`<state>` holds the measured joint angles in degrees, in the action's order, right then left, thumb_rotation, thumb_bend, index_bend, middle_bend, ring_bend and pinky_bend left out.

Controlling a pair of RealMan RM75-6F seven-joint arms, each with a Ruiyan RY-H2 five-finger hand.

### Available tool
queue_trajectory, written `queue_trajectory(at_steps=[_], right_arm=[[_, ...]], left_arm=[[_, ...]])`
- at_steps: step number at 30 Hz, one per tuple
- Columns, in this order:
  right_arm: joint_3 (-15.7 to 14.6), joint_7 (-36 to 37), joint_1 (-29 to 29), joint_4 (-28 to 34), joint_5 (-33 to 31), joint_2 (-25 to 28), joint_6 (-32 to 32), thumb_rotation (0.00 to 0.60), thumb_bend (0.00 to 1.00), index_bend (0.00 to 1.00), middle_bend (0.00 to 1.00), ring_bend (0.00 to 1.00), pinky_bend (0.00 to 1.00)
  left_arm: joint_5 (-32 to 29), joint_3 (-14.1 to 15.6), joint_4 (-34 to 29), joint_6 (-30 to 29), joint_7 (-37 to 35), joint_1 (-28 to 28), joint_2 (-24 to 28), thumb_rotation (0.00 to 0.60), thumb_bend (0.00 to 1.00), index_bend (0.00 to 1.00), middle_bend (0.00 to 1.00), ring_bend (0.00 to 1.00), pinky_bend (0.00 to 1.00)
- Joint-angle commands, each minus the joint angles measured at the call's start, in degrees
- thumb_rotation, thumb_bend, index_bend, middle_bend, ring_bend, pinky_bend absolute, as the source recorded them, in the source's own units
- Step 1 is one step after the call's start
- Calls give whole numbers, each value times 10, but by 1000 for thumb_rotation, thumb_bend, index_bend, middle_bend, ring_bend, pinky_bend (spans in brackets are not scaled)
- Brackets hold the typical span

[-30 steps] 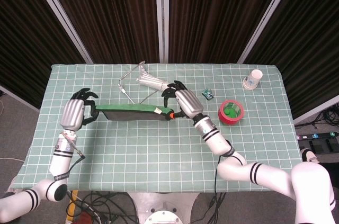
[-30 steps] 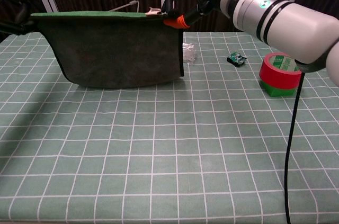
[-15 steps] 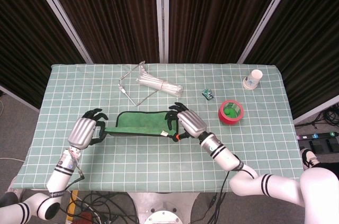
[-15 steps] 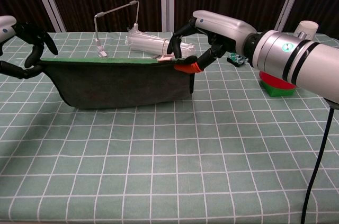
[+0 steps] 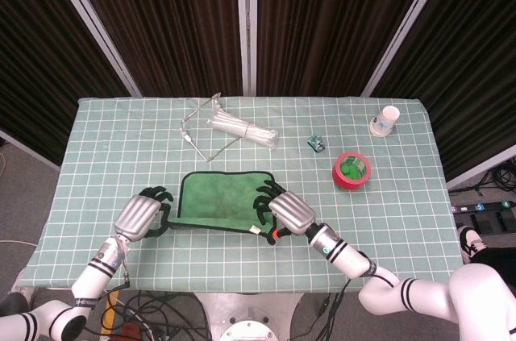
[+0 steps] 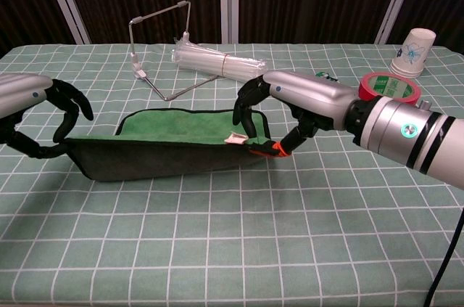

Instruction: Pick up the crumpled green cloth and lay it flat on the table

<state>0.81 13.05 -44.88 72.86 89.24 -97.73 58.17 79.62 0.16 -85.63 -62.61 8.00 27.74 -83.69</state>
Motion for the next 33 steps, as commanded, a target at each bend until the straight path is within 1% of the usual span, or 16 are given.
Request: queue_trajectory(at_steps=[1, 4, 6, 8, 12, 14, 17, 21, 24, 26, 27, 28, 29, 31, 32, 33], right_arm=[[-17, -7, 9, -11, 19, -8, 11, 600, 420, 844, 330, 101, 0], [-28, -13, 15, -20, 33, -14, 19, 600, 419, 843, 331, 98, 0], [-35, -15, 18, -26, 40, -17, 22, 600, 419, 843, 331, 97, 0], [-40, -17, 21, -31, 47, -19, 25, 600, 420, 841, 330, 97, 0], [-47, -19, 24, -36, 56, -20, 27, 600, 421, 841, 330, 94, 0], [-51, -20, 25, -36, 62, -19, 26, 600, 420, 839, 329, 91, 0], [-58, -26, 25, -35, 69, -16, 22, 600, 420, 829, 320, 81, 0], [-66, -44, 26, -37, 77, -15, 17, 600, 420, 807, 302, 60, 0], [-73, -57, 27, -39, 80, -14, 9, 600, 407, 769, 278, 40, 0], [-79, -69, 28, -38, 83, -12, 2, 594, 322, 682, 239, 14, 0], [-82, -75, 28, -36, 83, -9, -3, 574, 257, 620, 218, 6, 0], [-84, -81, 28, -33, 84, -7, -5, 545, 200, 563, 200, 2, 0], [-86, -90, 29, -29, 84, -4, -9, 495, 135, 491, 177, 0, 0], [-90, -106, 31, -22, 82, 1, -16, 415, 49, 387, 143, 0, 0], [-92, -114, 32, -15, 79, 6, -23, 388, 18, 344, 124, 0, 0], [-94, -121, 32, -9, 77, 10, -29, 375, 9, 321, 113, 0, 0]], left_arm=[[-20, 6, -33, 26, 35, 6, 17, 600, 242, 408, 292, 185, 224], [-25, 6, -48, 31, 48, 8, 24, 585, 149, 331, 273, 185, 223], [-25, 6, -56, 32, 54, 9, 27, 542, 107, 300, 265, 183, 224], [-25, 7, -63, 35, 58, 10, 31, 504, 71, 278, 256, 180, 224], [-30, 7, -78, 41, 64, 11, 41, 455, 14, 248, 236, 170, 224], [-32, 7, -85, 43, 66, 12, 46, 439, 1, 242, 228, 167, 223], [-33, 9, -95, 47, 72, 13, 53, 437, 0, 237, 214, 164, 223], [-45, 11, -116, 61, 78, 17, 66, 498, 0, 220, 178, 146, 223], [-48, 10, -125, 63, 71, 17, 71, 504, 0, 216, 168, 139, 223], [-46, 9, -125, 61, 68, 17, 71, 503, 0, 216, 167, 137, 223], [-45, 9, -124, 61, 67, 16, 71, 506, 0, 215, 166, 135, 223], [-45, 9, -123, 60, 66, 16, 71, 506, 0, 215, 166, 135, 223], [-45, 8, -122, 60, 64, 17, 71, 505, 0, 215, 166, 135, 223], [-45, 7, -119, 61, 62, 17, 70, 501, 0, 215, 166, 134, 222], [-45, 7, -118, 61, 61, 17, 70, 500, 0, 215, 166, 134, 222], [-45, 6, -117, 61, 60, 17, 70, 501, 0, 215, 166, 134, 222]])
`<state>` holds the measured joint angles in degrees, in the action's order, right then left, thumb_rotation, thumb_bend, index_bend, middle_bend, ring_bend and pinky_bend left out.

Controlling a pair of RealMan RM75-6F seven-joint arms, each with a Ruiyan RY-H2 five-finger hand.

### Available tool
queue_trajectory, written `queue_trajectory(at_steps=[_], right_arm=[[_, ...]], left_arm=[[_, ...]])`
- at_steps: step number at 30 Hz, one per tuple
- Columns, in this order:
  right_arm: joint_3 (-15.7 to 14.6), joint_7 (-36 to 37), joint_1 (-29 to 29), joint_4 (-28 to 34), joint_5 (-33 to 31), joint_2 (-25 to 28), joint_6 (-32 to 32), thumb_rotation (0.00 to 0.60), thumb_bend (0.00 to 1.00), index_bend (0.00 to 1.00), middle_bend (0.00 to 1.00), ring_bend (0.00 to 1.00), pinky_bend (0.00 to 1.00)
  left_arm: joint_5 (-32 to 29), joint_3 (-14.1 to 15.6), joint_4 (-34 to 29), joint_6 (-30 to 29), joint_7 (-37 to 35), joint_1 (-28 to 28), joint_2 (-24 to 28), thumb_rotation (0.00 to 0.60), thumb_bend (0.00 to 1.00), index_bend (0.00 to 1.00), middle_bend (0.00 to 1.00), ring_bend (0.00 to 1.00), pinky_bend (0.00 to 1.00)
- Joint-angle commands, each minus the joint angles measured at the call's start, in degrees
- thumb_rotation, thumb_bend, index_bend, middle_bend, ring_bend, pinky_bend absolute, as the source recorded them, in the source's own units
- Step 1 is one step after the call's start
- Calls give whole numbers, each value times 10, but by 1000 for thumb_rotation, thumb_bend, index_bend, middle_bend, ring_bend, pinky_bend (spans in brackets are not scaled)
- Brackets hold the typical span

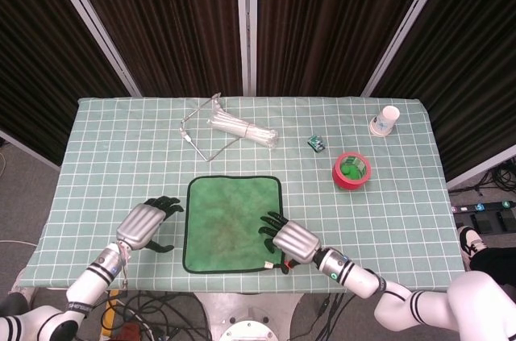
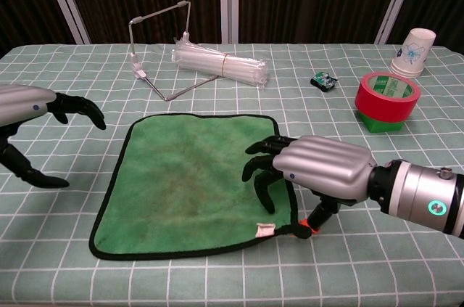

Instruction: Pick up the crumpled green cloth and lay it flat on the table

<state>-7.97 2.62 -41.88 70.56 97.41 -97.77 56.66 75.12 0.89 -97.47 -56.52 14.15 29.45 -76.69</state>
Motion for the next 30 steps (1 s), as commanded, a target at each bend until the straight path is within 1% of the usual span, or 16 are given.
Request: queue_trajectory(at_steps=[1, 4, 5, 7, 9, 11, 12, 13, 15, 17, 20, 21, 23, 26, 28, 30], right_arm=[[-6, -24, 3, 21, -7, 14, -17, 358, 2, 289, 97, 0, 0], [-9, -45, 8, 46, -12, 32, -21, 294, 0, 169, 53, 0, 0], [-10, -54, 11, 57, -13, 41, -19, 279, 0, 122, 39, 0, 0], [-10, -62, 16, 74, -15, 54, -13, 259, 0, 61, 23, 0, 0], [-5, -64, 24, 93, -17, 70, 4, 253, 0, 35, 18, 0, 0], [3, -57, 35, 109, -26, 83, 23, 263, 0, 33, 18, 0, 0], [7, -58, 39, 112, -29, 89, 30, 265, 0, 34, 18, 0, 0], [11, -61, 44, 114, -34, 95, 39, 285, 0, 39, 19, 0, 0], [25, -69, 58, 117, -48, 106, 60, 344, 0, 51, 21, 0, 0], [39, -72, 74, 124, -68, 120, 83, 421, 4, 70, 29, 0, 0], [60, -83, 103, 130, -96, 139, 125, 566, 64, 110, 57, 0, 0], [65, -87, 112, 132, -104, 145, 137, 584, 76, 115, 63, 0, 0], [75, -100, 134, 139, -125, 162, 163, 600, 90, 119, 71, 0, 0], [83, -109, 165, 155, -147, 191, 195, 600, 92, 118, 71, 0, 0], [82, -113, 183, 162, -153, 209, 214, 600, 93, 116, 71, 0, 0], [79, -114, 205, 171, -160, 230, 233, 600, 93, 93, 64, 0, 0]], left_arm=[[0, -1, 2, 0, -2, 1, -1, 502, 0, 215, 166, 134, 222], [2, -2, 2, -2, -3, 0, 0, 501, 0, 215, 166, 134, 222], [1, -3, 3, -3, -5, 0, 1, 501, 0, 215, 166, 134, 222], [0, -5, 5, -6, -7, -1, 1, 500, 0, 215, 166, 134, 223], [-4, -9, 7, -10, -11, -3, 1, 501, 0, 215, 166, 134, 222], [-7, -14, 12, -20, -13, -6, 0, 514, 0, 215, 166, 134, 222], [-9, -16, 14, -24, -11, -8, 0, 539, 0, 215, 166, 134, 223], [-11, -18, 14, -29, -11, -9, 2, 556, 0, 215, 166, 134, 223], [-19, -25, 14, -40, -13, -14, 8, 593, 0, 215, 166, 134, 223], [-28, -34, 18, -58, -17, -22, 12, 600, 0, 215, 166, 134, 222], [-42, -48, 31, -95, -25, -39, 12, 600, 0, 215, 166, 134, 222], [-44, -51, 37, -106, -25, -45, 12, 600, 0, 215, 166, 134, 223], [-49, -57, 51, -139, -23, -62, 9, 600, 0, 216, 166, 134, 222], [-56, -60, 70, -179, -20, -86, 6, 600, 0, 216, 166, 134, 223], [-59, -58, 76, -202, -18, -103, 8, 600, 2, 216, 166, 134, 222], [-56, -53, 81, -230, -15, -123, 10, 600, 3, 215, 166, 134, 222]])
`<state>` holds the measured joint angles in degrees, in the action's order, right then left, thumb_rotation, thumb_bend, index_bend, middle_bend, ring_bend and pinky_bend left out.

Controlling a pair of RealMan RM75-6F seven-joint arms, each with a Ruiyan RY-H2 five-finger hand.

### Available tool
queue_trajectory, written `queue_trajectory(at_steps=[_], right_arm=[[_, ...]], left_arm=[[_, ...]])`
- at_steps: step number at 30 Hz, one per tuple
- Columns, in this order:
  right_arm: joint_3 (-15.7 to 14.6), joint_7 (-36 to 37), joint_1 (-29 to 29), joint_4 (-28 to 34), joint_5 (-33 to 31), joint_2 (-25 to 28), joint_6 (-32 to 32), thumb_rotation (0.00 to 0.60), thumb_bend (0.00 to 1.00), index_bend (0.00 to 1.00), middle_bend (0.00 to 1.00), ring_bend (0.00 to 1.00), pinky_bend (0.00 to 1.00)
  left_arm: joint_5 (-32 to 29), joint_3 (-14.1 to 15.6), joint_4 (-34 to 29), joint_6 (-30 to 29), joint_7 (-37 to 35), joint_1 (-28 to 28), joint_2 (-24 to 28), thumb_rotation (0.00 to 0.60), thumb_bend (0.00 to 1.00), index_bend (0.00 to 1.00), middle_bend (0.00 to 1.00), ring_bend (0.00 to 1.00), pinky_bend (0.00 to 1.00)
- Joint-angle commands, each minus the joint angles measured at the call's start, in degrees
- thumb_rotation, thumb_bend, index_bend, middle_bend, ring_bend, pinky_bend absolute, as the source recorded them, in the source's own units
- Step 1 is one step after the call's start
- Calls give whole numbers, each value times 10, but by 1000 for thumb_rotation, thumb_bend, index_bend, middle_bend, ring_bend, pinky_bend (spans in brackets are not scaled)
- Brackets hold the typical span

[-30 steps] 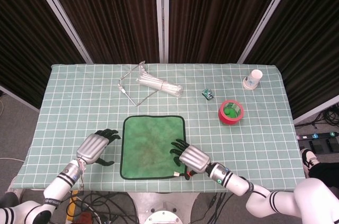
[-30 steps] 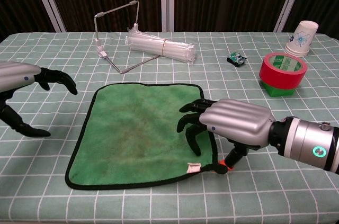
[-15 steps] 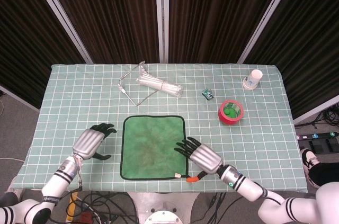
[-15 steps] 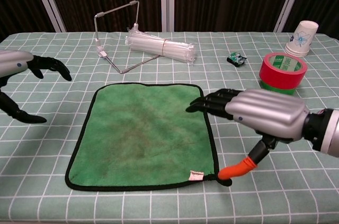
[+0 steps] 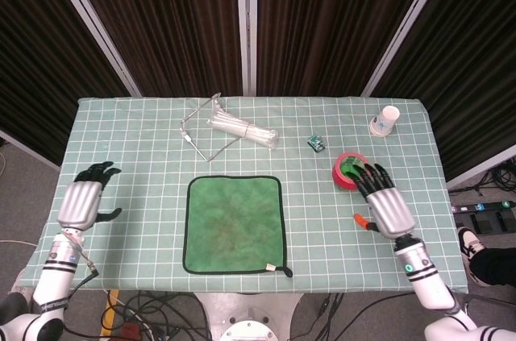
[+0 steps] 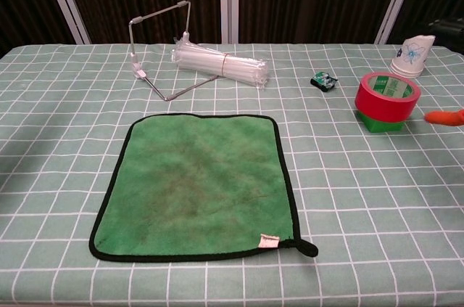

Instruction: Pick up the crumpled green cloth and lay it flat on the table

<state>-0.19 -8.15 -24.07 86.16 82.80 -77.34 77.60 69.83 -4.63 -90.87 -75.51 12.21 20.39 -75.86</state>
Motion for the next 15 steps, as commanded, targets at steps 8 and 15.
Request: queue_trajectory(at_steps=[8, 15], right_arm=[[-8, 39, 109, 45, -30, 74, 91, 600, 94, 36, 41, 0, 0], [-15, 52, 152, 67, -27, 88, 116, 600, 95, 36, 40, 0, 0]], left_arm=[[44, 45, -8, -120, 17, -102, 21, 600, 4, 216, 166, 134, 222], [67, 61, -54, -158, 43, -138, 32, 600, 4, 216, 166, 134, 221]])
